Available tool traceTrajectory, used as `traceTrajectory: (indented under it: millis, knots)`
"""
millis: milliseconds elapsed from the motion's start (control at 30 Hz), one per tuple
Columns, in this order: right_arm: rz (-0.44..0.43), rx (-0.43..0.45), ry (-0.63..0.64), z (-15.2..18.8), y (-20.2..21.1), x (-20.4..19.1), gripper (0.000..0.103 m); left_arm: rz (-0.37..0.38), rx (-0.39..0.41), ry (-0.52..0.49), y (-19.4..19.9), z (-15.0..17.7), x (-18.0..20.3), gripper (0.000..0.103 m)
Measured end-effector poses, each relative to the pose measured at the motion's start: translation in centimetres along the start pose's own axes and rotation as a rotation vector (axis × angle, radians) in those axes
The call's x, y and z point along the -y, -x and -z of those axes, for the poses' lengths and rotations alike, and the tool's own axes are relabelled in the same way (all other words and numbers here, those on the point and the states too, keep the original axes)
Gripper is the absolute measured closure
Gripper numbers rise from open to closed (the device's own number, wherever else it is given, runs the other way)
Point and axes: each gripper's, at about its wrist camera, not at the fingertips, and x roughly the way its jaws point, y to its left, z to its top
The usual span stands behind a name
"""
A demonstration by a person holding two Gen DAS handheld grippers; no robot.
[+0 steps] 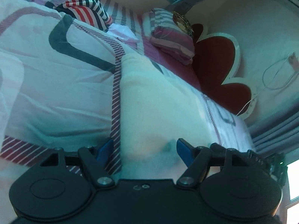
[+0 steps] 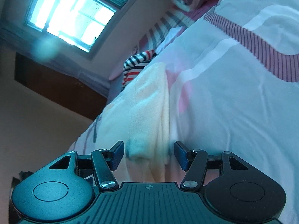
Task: Fold small clothes
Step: 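Lower the right gripper onto the sweater's end edge, then pinch the sweater end with the right gripper and fold it over the body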
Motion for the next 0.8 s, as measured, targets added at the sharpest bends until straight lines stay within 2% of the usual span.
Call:
traceTrajectory:
  millis: [133, 233, 267, 367, 433, 600, 800]
  knots:
    - [-0.020, -0.030, 0.020, -0.3, -1.2, -0.5, 0.044, 0.014, -0.014, 0.039, -1.0, -0.9, 0.0, 0.035]
    - [0.029, -0.037, 0.090, -0.1, -1.9, -1.9, 0.044, -0.022, -0.018, -0.014, -1.8, -1.1, 1.0, 0.035]
    - [0.058, -0.042, 0.124, -0.2, -2.2, -2.5, 0.053, -0.048, -0.016, -0.045, -2.0, -1.1, 1.6, 0.042]
    - [0.171, -0.045, 0.266, 0.7, -2.7, -5.1, 0.069, -0.108, 0.001, -0.131, -2.2, -1.0, 3.3, 0.068]
    - [0.218, -0.026, 0.346, 1.3, -2.4, -7.0, 0.072, -0.136, 0.021, -0.193, -1.5, -0.9, 4.5, 0.074]
    - [0.234, 0.016, 0.448, 3.4, -0.9, -11.1, 0.073, -0.149, 0.063, -0.292, 2.1, -0.7, 6.0, 0.076]
    - [0.177, 0.020, 0.505, 7.8, -2.4, -17.1, 0.073, -0.188, 0.095, -0.341, 8.7, -1.7, 3.8, 0.076]
